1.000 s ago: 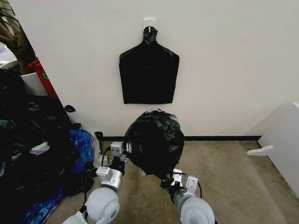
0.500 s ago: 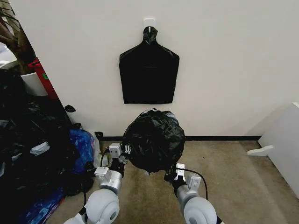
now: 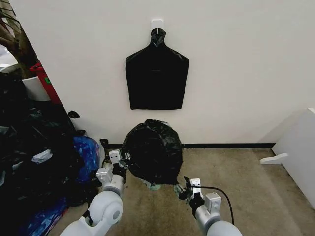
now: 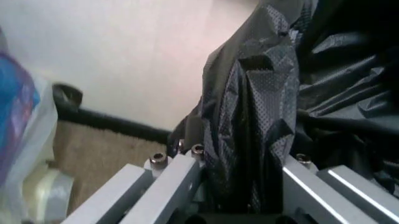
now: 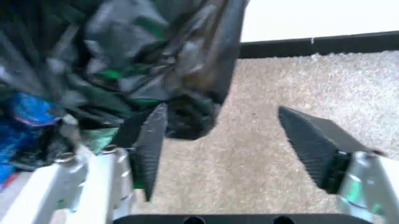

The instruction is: Place the garbage bag over the trash bin.

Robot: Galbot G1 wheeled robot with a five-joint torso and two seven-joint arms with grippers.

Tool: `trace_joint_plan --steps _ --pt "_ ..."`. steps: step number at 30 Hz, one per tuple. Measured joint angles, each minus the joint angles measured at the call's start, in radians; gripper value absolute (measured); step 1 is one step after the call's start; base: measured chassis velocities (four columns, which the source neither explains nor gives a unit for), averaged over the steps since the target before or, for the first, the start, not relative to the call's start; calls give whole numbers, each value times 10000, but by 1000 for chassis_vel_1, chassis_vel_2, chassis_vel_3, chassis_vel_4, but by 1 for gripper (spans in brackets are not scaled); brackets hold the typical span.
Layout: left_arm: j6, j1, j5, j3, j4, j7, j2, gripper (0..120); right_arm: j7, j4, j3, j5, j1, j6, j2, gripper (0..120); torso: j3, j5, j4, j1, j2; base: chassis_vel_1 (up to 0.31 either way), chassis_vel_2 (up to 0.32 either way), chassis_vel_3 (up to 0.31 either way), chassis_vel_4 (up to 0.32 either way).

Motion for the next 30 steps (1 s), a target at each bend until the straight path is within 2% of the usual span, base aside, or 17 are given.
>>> trace_joint_plan --steps 1,5,10,15,16,19,21,30 --pt "0 0 0 0 0 0 0 1 0 0 0 0 0 0 0 68 0 0 0 0 0 0 0 0 0" --pt "372 -37 -923 -4 -168 -391 23 1 -1129 691 705 28 -1028 203 63 86 0 0 1 0 0 0 0 0 0" --pt "572 -76 -1658 -79 -218 -569 128 1 -2004 1407 1346 449 -2108 528 120 98 -1 0 -1 0 0 0 0 0 0" --pt "814 -103 -2714 -122 -363 -841 173 1 -1977 1945 1685 2283 -2391 534 389 100 -1 -2 0 0 0 0 0 0 0" --pt "814 -103 -2714 -122 -363 -841 173 1 -1977 1945 1685 2283 -2391 534 389 100 -1 -2 0 0 0 0 0 0 0" --pt "1005 -97 -4047 -186 -525 -1121 205 1 -1052 2037 2007 4564 -1976 175 895 100 0 1 3 0 0 0 0 0 0" --pt "1075 -127 -4522 -194 -567 -1248 270 1 -795 2061 2416 5385 -1951 -30 1122 100 0 0 1 0 0 0 0 0 0" --pt "1214 -176 -5483 -252 -646 -1597 506 1 -1569 2254 3877 6746 -2586 -548 1429 100 1 0 2 0 0 0 0 0 0"
